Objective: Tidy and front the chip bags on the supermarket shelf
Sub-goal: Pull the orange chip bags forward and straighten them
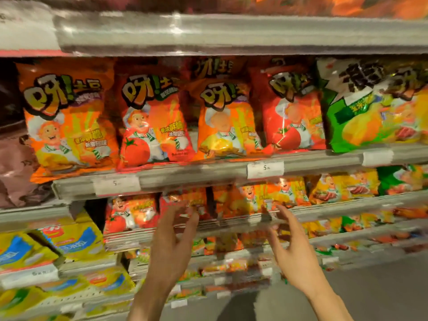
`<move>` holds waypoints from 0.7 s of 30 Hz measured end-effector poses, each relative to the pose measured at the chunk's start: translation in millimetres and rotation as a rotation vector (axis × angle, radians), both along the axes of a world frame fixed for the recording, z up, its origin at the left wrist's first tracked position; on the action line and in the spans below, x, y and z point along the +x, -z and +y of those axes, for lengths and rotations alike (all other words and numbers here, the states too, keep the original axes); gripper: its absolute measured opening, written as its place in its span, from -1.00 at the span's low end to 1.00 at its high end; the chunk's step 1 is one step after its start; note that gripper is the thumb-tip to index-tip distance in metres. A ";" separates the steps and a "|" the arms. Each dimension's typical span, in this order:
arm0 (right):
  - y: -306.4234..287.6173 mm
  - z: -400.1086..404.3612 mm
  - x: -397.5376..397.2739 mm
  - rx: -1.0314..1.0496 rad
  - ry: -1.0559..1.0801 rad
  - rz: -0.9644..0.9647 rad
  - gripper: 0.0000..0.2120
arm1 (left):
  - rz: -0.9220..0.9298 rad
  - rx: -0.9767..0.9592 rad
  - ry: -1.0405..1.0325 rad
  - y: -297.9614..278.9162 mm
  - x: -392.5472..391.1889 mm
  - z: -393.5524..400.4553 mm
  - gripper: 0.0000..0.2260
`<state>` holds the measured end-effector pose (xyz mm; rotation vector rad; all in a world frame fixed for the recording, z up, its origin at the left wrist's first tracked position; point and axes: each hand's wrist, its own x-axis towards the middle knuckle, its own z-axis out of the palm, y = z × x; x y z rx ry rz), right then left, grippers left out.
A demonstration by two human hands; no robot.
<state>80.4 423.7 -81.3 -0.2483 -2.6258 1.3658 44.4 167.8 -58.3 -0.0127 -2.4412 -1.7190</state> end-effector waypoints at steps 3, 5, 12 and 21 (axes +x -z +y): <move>1.1 54.8 -7.5 -0.096 0.018 -0.009 -0.51 | -0.018 0.025 -0.077 -3.0 -0.4 48.0 -0.77; -3.5 85.4 -13.3 -0.142 0.053 0.048 -0.52 | -0.011 0.018 -0.116 -8.3 -3.9 73.4 -0.87; -31.6 147.8 -31.1 0.068 0.091 0.135 -0.35 | 0.004 0.017 -0.052 -33.9 -9.1 125.4 -0.90; -67.9 158.7 -49.3 0.329 0.073 0.446 -0.56 | -0.274 0.556 0.053 -38.9 -45.6 159.1 -0.71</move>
